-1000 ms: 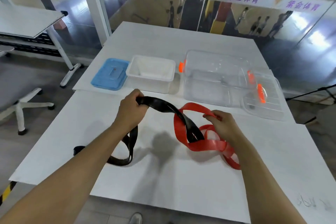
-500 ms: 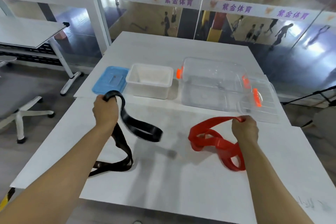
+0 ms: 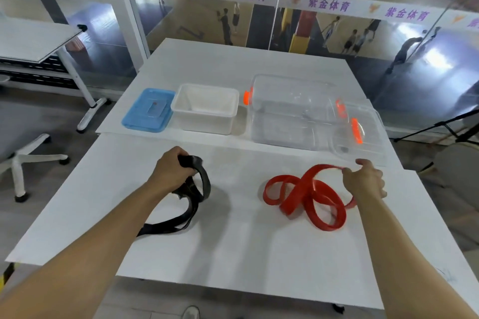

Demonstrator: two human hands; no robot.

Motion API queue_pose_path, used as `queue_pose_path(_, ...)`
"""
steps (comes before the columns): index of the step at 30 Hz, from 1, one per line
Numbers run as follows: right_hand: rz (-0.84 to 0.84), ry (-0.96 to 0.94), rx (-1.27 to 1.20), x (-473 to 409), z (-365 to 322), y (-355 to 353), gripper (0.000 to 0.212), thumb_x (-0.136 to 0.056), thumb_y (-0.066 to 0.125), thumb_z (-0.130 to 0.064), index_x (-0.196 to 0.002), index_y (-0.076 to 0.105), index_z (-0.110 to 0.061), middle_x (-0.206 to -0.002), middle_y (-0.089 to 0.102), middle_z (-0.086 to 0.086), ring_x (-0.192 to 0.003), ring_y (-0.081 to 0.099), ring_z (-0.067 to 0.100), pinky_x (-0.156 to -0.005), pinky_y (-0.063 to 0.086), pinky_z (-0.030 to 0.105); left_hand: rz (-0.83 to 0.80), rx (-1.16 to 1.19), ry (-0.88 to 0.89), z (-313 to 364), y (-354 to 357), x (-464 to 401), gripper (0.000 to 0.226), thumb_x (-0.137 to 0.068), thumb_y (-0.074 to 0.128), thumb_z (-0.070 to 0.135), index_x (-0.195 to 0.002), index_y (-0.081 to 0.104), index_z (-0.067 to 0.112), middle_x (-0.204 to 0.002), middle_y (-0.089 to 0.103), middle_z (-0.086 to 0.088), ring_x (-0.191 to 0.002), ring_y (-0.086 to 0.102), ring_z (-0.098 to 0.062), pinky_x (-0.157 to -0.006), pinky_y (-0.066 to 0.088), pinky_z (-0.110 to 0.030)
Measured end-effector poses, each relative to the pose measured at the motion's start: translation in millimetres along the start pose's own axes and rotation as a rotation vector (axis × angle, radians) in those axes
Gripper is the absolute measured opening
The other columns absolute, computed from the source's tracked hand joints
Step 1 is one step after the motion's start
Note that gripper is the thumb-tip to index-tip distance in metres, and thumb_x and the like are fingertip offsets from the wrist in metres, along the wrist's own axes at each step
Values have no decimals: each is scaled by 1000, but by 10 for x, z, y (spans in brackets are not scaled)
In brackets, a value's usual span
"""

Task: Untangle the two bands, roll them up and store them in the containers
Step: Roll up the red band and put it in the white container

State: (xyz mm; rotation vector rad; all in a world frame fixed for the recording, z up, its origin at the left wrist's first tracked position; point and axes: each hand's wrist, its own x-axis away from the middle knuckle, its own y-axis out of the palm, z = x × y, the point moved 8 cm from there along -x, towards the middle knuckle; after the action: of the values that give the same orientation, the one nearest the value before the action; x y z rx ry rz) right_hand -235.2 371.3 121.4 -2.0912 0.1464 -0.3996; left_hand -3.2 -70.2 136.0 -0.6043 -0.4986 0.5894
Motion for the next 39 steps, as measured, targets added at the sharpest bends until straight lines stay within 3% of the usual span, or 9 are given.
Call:
queue_pose_path(7,-174,-60,-68,230,151,585,52,-95,62,-27,-145,51,-21,-146,45,18,-126,56,43,-110,44,51,-6,36,-37,-26,148,115,28,-81,71,3,-101,58,17,-86,60,6,-79,61,-16,-57,41,-23)
queue_pose_path(12,-475,-298,-95,767,-60,1097,63,-81,76,-29,-140,54,-24,-126,66,4,-109,65,26,-71,46,23,-60,214,-155,-87,515,169,16,-87,71,11,-100,61,14,-95,71,-11,-80,70,-25,-66,55,-33)
queue_pose_path(18,-886,-541,-311,1701,-475,1631,127,-68,95,-37,-160,10,-51,-158,30,-16,-148,26,0,-118,32,31,-290,502,-208,278,1115,413,15,-93,61,9,-108,61,8,-88,69,-13,-82,76,-28,-72,63,-42)
queue_pose_path(22,-905,-555,-402,1835,-575,1607,133,-73,94,-24,-160,-1,-53,-140,54,-20,-126,46,-18,-112,39,20,-387,398,-101,627,1181,491,6,-89,59,6,-92,61,8,-69,67,-10,-73,74,-31,-78,61,-48)
queue_pose_path(24,-907,-540,-427,1831,-569,1544,124,-74,93,-24,-160,8,-53,-122,63,-16,-119,57,-11,-102,47,18,-451,360,-64,754,1206,528,5,-89,58,5,-88,62,8,-71,63,-13,-70,73,-29,-82,62,-52)
queue_pose_path(30,-765,-480,-525,1594,-378,1398,39,-89,77,-20,-123,63,-32,-121,71,-8,-115,64,-1,-94,50,19,-479,260,97,1034,1493,505,8,-89,71,20,-82,74,20,-75,75,-1,-79,73,-18,-90,61,-45)
queue_pose_path(34,-686,-447,-545,1308,-147,1279,25,-97,69,-15,-117,66,-30,-111,76,-8,-105,70,6,-90,56,24,-458,33,267,1285,1834,550,33,-92,63,55,-85,75,24,-86,75,5,-82,71,-11,-78,56,-28)
queue_pose_path(37,-614,-415,-535,1033,135,1135,20,-97,68,-10,-105,67,-29,-93,74,-16,-90,69,3,-82,54,26,-218,-148,350,1479,1875,406,58,-99,48,57,-74,72,9,-81,70,-4,-77,66,-21,-72,51,-36)
queue_pose_path(39,-499,-368,-551,774,380,942,26,-96,69,-6,-104,66,-30,-91,72,-17,-88,68,1,-81,50,20,-163,-142,330,1493,1976,219,47,-100,50,49,-81,70,12,-81,72,-3,-78,66,-23,-70,48,-33)
